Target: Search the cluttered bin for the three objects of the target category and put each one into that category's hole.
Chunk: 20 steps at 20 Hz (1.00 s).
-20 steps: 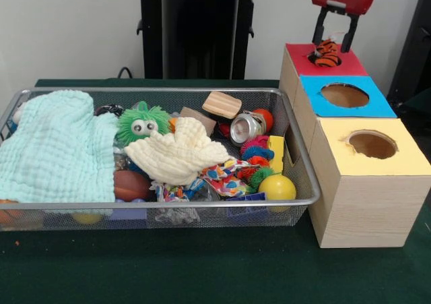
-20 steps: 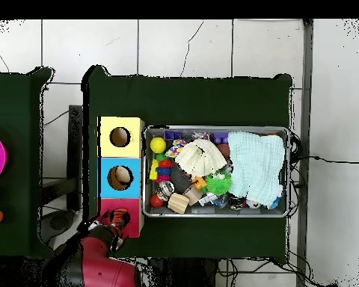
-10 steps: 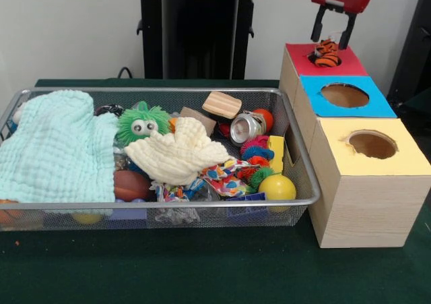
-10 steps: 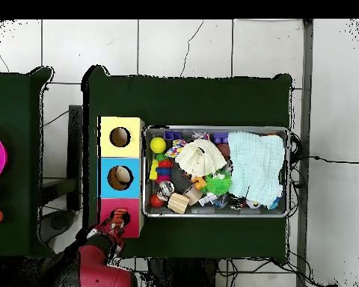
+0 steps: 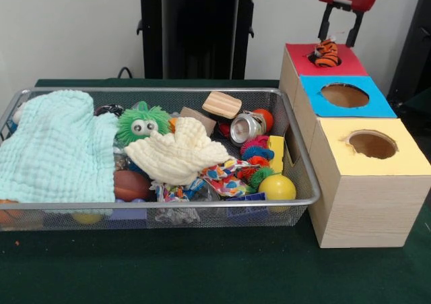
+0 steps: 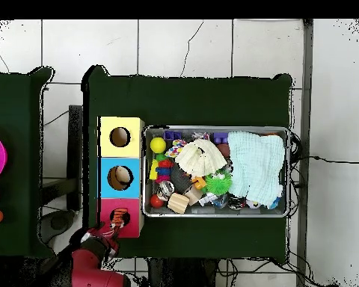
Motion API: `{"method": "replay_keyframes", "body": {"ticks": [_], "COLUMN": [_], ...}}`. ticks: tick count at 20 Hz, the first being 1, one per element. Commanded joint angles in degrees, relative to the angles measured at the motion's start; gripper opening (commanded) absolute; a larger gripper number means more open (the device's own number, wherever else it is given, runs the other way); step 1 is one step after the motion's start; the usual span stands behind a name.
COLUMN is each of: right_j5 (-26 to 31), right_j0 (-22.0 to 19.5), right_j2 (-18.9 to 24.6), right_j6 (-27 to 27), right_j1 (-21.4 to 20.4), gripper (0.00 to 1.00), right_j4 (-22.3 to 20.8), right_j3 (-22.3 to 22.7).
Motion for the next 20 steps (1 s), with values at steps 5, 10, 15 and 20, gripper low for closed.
{"method": "replay_keyframes", "body": {"ticks": [5, 10, 15, 20], "right_j5": [-1.2, -3.0, -3.2, -5.6], "right_j0": [0.5, 0.0, -0.7, -2.8], "right_j2": [2.7, 3.4, 4.2, 6.6], "right_j6": [13.1, 13.2, 12.9, 13.0], "right_j1": [2.7, 4.8, 6.1, 8.6], "gripper": [1.00, 1.00, 1.00, 1.00], "right_j4": [2.4, 2.4, 2.6, 2.6], "right_j3": [0.3, -0.5, -1.9, -3.4]}}
